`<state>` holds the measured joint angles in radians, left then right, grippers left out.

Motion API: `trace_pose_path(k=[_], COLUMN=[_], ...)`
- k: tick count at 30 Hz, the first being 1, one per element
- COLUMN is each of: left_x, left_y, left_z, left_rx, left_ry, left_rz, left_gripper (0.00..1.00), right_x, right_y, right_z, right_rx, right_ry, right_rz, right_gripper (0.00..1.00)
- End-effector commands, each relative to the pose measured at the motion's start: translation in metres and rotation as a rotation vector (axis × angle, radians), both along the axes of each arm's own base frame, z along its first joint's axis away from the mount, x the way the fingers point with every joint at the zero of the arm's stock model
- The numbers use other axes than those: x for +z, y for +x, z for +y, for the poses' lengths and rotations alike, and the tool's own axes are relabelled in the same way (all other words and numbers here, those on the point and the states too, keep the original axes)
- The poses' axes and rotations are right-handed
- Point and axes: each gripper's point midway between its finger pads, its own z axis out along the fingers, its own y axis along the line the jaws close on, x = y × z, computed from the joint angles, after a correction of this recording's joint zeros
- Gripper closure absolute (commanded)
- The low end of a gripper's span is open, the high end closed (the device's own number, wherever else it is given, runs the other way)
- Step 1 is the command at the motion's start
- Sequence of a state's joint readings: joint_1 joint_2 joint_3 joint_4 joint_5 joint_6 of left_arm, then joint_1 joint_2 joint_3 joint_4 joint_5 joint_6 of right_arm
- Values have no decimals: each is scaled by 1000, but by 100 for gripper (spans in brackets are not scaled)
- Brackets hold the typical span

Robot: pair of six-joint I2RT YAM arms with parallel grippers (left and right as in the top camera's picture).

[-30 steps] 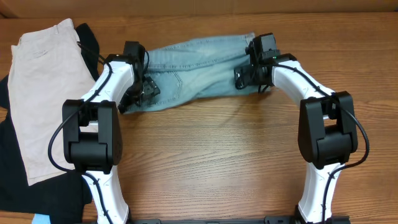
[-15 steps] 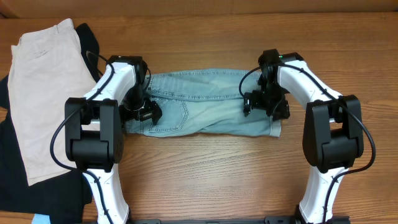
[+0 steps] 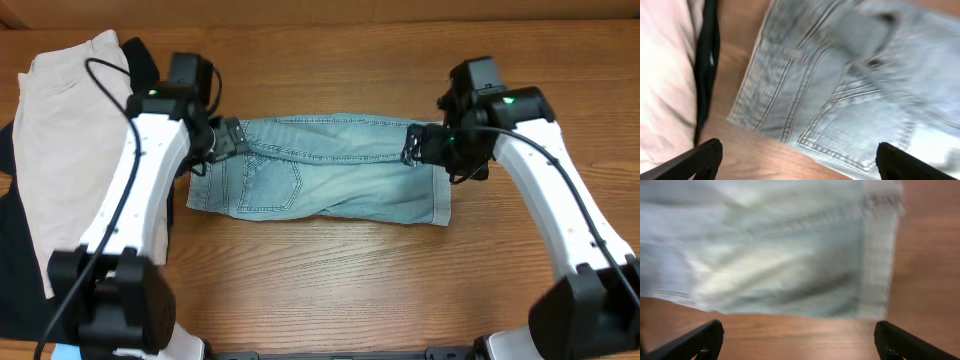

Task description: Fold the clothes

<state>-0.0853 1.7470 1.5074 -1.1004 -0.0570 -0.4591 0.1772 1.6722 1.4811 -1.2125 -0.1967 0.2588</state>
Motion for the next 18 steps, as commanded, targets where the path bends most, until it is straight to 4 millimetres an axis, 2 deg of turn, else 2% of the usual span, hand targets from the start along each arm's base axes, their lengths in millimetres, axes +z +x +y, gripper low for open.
trace_pose_path(k=[1,4,8,18], left_x=[7,0,-9,-50], left_y=[14,16,22,58], left_z=[-1,3,26,22], left_rx=[-133,-182,-189,-388], left_ry=[43,80,199,219], left_rz=[-64,-45,-21,-32], left_gripper=[0,0,0,3], right_x=[13,12,12,9], right_y=[10,11,15,19], right_z=[17,16,13,2], right_rx=[18,16,11,-7], right_ry=[106,98,79,12], right_rz=[-53,-56,-72,-91], right_gripper=[0,0,0,0])
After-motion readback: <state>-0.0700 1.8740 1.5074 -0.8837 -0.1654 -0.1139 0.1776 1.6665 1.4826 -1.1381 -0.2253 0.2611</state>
